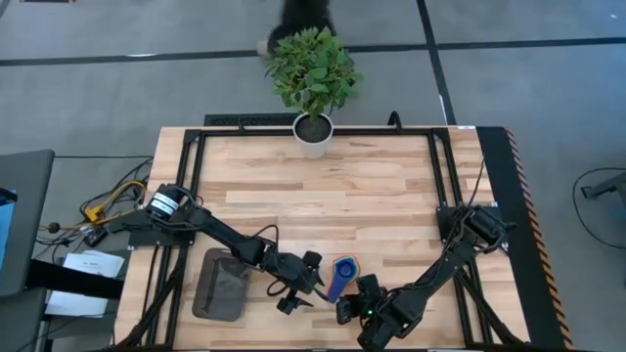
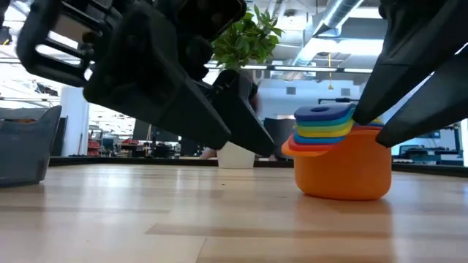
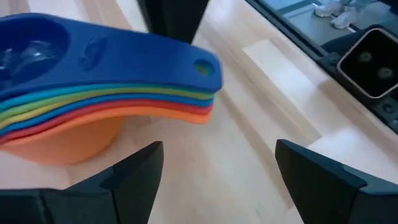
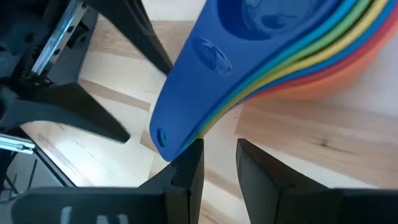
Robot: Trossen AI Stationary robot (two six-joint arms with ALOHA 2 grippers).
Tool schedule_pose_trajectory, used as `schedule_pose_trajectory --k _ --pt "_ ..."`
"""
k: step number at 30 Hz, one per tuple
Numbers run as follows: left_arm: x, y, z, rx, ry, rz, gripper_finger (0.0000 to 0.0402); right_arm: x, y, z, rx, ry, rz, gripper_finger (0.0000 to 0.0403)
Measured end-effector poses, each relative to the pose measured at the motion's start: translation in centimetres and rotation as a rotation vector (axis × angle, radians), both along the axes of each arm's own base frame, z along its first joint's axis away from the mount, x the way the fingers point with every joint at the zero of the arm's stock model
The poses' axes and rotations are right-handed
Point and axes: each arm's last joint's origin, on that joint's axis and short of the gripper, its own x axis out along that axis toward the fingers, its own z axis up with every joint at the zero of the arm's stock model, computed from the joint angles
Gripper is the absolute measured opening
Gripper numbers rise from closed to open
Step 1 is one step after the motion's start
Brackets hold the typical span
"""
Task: Nest measuring cups in basket
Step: Put the nested measuring cups into the black bin
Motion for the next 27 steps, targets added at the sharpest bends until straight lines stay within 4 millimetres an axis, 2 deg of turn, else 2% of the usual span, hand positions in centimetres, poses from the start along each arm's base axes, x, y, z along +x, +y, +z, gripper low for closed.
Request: schedule_pose_trajectory --k 16,27 --pt "-0.1 -0.4 0.1 -0.018 0.014 -0.03 0.03 1.2 -1.3 0.0 -0.024 0.036 0.014 0.0118" --pt "0.0 -0.6 0.3 -0.022 -0.004 -0.036 0.03 1.1 -1.2 -0.1 0.01 0.064 0.03 0.0118"
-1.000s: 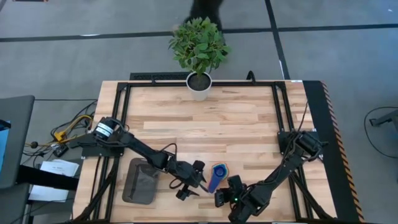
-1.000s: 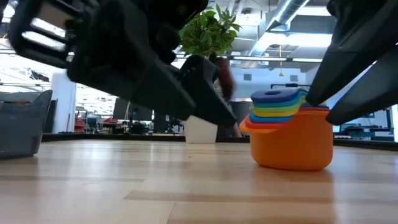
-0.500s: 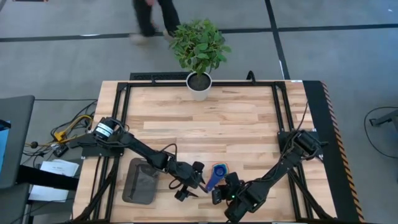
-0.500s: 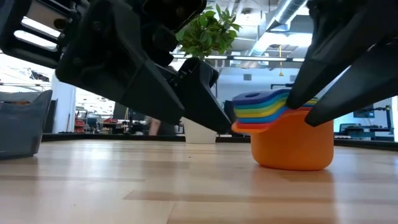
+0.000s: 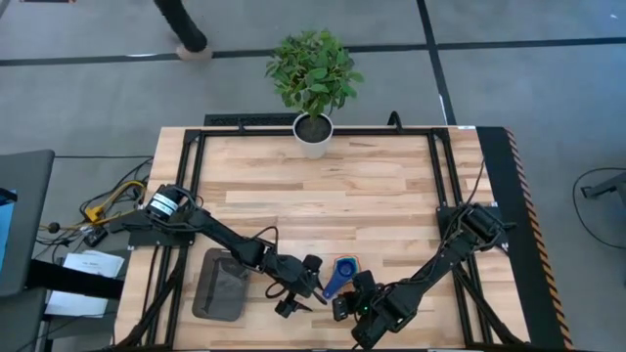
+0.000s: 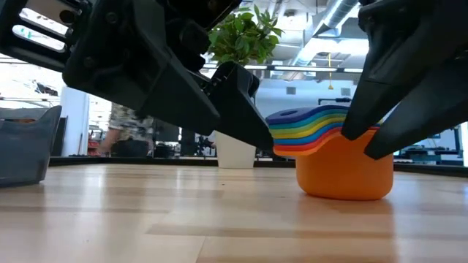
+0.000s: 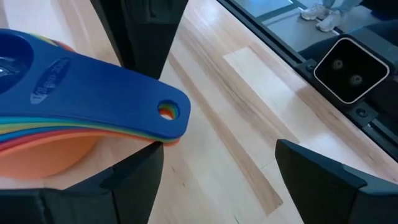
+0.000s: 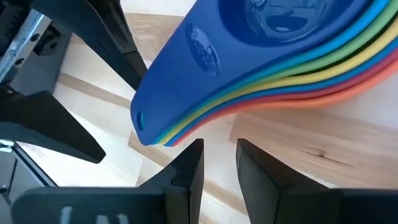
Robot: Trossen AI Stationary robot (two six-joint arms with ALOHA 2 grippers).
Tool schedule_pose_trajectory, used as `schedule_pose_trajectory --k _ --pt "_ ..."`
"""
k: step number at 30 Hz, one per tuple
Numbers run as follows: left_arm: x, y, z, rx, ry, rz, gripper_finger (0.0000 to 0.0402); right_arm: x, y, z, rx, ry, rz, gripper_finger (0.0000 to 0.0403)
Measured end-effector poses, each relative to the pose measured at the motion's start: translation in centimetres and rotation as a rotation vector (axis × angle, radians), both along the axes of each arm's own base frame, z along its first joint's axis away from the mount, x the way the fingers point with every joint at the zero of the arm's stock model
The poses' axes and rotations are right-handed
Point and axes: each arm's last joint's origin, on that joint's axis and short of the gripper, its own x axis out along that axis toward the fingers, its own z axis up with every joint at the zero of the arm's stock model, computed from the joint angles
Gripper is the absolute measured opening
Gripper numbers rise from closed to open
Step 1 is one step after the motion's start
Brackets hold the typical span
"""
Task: Nest measuring cups in basket
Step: Put the nested measuring cups into the black bin
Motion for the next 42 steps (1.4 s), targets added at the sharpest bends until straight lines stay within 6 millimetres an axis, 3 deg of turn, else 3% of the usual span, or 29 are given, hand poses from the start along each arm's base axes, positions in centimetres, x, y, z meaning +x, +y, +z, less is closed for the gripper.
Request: schedule_pose_trajectory --k 16,23,28,32,36,39,42 --pt "0.0 -0.1 0.1 -0.014 -0.003 -0.005 0.03 1.3 -1.5 -0.1 -0.012 0.045 0.026 0.0118" --pt "0.0 -0.1 0.1 -0.025 0.005 0.004 0.03 0.4 -0.8 0.8 0.0 0.03 0.042 0.0119" --pt "-0.2 0.0 0.1 -0.02 0.033 0.012 0.03 -1.3 -0.9 2.6 -0.105 0.013 0.03 0.0124" --pt "-0.6 0.6 0.8 0.031 0.077 0.07 0.03 -2.8 -0.9 3.7 -0.2 0.0 0.025 0.016" --pt "-1.1 1.0 1.3 0.073 0.109 0.112 0.03 -3.5 -0.8 3.8 -0.213 0.012 0.037 0.023" --pt "-1.3 0.9 1.4 0.064 0.124 0.119 0.03 -3.6 -0.8 2.2 -0.18 -0.019 0.045 0.0283" --pt "-1.5 0.6 1.3 0.067 0.142 0.113 0.03 -3.3 -0.9 0.1 -0.107 -0.121 0.076 0.031"
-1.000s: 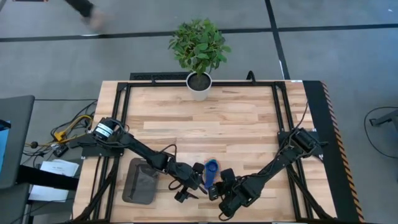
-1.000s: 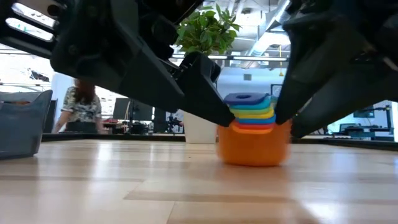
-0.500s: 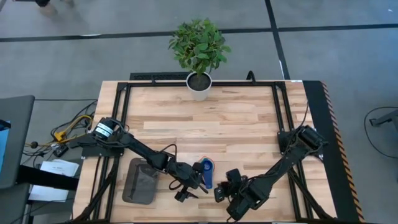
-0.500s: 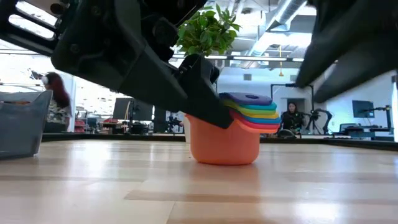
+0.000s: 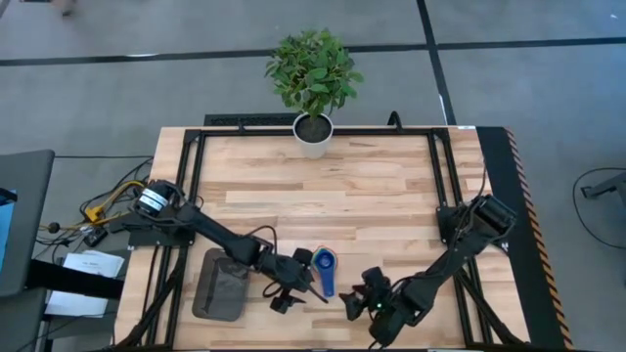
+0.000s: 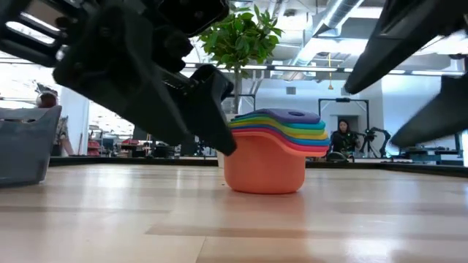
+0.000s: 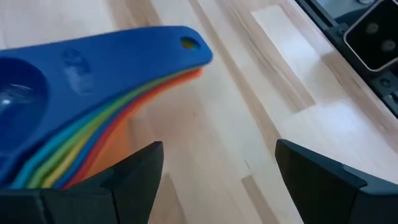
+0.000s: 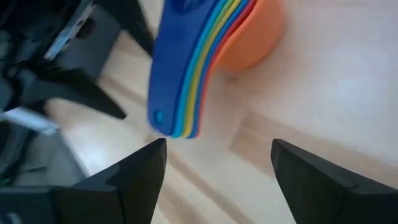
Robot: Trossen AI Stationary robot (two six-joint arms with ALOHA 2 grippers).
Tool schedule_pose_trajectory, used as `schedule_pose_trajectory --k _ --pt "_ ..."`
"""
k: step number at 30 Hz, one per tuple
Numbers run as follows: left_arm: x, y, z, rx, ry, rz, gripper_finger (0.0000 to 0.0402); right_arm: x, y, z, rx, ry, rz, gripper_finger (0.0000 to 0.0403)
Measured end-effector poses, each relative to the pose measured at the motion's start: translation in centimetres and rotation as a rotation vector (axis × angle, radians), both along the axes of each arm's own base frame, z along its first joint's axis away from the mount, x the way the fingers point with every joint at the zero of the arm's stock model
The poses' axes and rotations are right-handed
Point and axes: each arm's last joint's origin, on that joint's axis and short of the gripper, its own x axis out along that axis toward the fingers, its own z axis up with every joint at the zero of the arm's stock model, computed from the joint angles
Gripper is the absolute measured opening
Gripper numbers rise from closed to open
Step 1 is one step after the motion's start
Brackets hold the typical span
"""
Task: Nest measuring cups in basket
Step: Put the nested measuring cups into the black bin
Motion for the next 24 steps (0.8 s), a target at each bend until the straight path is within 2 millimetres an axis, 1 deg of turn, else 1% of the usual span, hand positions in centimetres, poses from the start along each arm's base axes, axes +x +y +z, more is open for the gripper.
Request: schedule_pose_trajectory --k 4,9,14,17,20,24 --pt "-0.3 -0.3 -0.2 -0.004 0.024 -0.001 0.03 -0.2 -0.7 -2.2 0.039 -0.111 0.061 0.0316" --pt "-0.7 -0.5 -0.1 0.001 0.064 0.019 0.03 -0.5 -2.7 -4.2 0.063 -0.243 0.11 0.0317" --pt "-1.4 -0.5 0.6 0.057 0.072 0.075 0.03 -0.2 -5.2 -4.5 0.046 -0.365 0.171 0.0317" --pt "-1.7 -0.7 0.7 0.071 0.072 0.098 0.03 0.4 -6.5 -4.7 0.054 -0.363 0.207 0.0317" --pt "-1.8 -0.7 0.8 0.074 0.079 0.099 0.03 1.1 -7.3 -4.9 0.071 -0.341 0.243 0.0317" --pt "-1.9 -0.6 0.7 0.083 0.096 0.124 0.03 1.9 -7.8 -4.8 0.099 -0.355 0.293 0.0317"
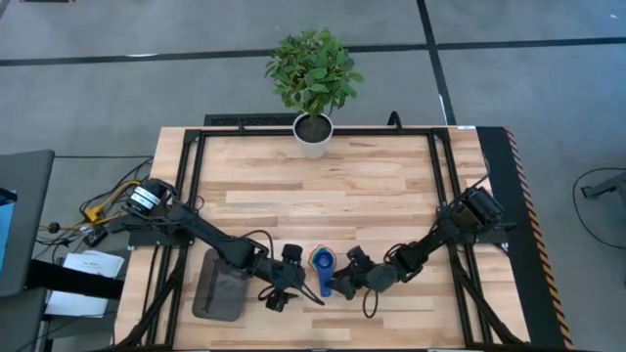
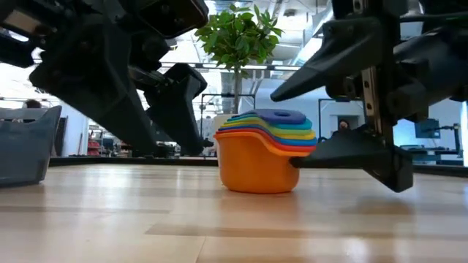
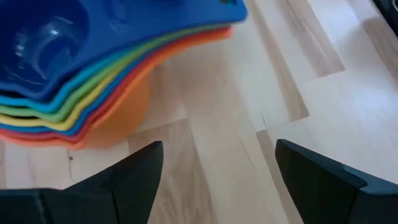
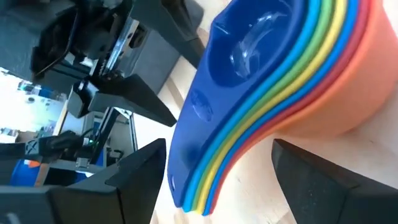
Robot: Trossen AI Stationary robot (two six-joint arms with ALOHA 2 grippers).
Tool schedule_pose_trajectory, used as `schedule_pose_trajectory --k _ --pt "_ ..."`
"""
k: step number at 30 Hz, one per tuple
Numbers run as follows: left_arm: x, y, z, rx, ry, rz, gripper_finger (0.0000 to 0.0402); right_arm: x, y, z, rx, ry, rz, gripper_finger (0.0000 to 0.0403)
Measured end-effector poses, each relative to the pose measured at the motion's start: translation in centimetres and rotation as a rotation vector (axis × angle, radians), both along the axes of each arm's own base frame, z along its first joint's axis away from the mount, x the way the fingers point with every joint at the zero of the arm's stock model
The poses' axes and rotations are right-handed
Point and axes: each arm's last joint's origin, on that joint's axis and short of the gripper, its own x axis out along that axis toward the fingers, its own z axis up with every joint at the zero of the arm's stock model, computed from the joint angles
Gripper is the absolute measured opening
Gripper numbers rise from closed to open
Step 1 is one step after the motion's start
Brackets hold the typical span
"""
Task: Nest measuring cups in basket
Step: Put the nested measuring cups into the black bin
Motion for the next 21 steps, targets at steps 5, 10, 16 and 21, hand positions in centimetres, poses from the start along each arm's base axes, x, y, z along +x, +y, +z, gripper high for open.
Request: schedule_pose_trajectory --k 5,10,16,21 --pt "0.0 0.0 0.0 -0.004 -0.004 0.008 0.03 0.1 0.1 0.2 0.012 -0.013 0.021 0.0317" --pt "0.3 -0.1 0.3 -0.025 -0.039 0.005 0.03 0.3 0.5 0.5 0.034 -0.021 0.028 0.0317" --pt "0.2 -0.1 0.3 -0.024 -0.036 0.005 0.03 0.4 1.1 0.8 0.05 -0.025 -0.013 0.0317" --pt "0.2 -0.1 0.3 -0.014 -0.036 -0.001 0.03 -0.7 2.0 0.2 0.071 0.025 -0.077 0.0317"
